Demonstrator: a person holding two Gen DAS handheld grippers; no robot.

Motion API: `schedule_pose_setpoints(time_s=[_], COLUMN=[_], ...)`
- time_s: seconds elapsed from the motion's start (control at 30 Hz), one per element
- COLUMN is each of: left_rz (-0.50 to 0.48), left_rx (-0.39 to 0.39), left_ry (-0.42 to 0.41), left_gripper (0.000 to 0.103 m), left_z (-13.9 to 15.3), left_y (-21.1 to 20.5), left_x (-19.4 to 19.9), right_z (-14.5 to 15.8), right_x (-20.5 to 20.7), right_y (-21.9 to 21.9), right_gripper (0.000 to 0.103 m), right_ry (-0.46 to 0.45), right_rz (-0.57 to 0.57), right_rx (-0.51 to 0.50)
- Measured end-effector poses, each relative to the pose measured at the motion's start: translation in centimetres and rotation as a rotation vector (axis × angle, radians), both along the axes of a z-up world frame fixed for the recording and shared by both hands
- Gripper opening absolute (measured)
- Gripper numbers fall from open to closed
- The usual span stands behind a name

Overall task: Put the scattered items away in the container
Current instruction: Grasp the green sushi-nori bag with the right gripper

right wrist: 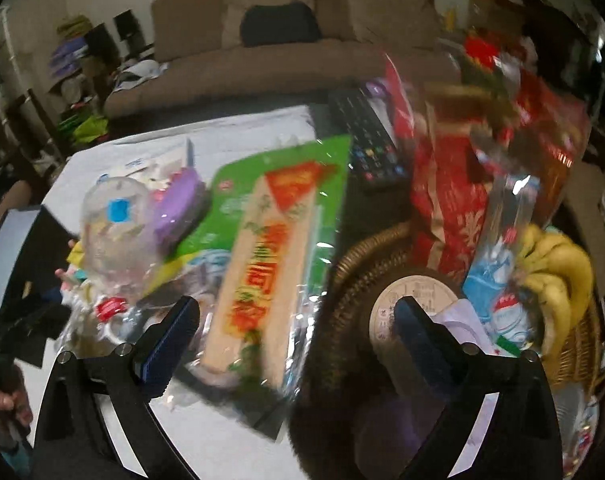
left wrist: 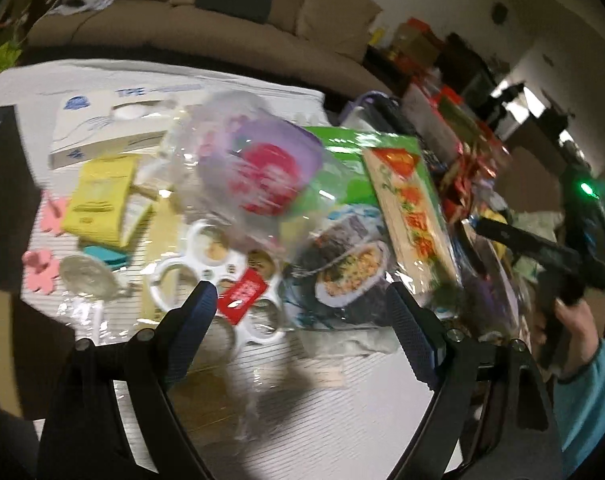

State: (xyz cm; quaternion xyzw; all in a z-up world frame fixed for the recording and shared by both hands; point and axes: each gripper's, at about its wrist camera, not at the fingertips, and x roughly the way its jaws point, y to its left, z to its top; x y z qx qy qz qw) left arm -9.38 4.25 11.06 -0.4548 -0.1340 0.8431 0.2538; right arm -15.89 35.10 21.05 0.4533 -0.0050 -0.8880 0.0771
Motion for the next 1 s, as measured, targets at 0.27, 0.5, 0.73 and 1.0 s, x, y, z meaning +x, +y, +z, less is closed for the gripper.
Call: schedule_pose_setpoints(time_s=[0.27, 0.5, 0.73, 1.0], left_rz=[-0.059, -0.067, -0.064, -0.066], left_rx=[-0.041, -0.054, -0.084, -0.088], left_ry=[0.0, -0.056, -0.079, -0.085], left_gripper=[0.082, 0.082, 0.082, 0.082], left_z=[-1.4, -3.1, -4.3, -4.6], left_y=[2.1, 2.4, 2.2, 1.6], left_x=[0.5, -0.3, -0.4, -0.6], right_z=[-3.6, -4.5, -4.8, -7.3], right_x=[-3.3, -4.3, -1.6, -1.4], right_y=[-0.9, -1.0, 1.4, -1.4], right_gripper=[0.087, 0.027, 0.027, 0.05], right_ry=[-0.069, -0.118, -0.196, -0.271], right_rz=[-0.02, -0.033, 0.001, 0.069], right_rx=[-0.041, -0.081, -0.455, -0.551])
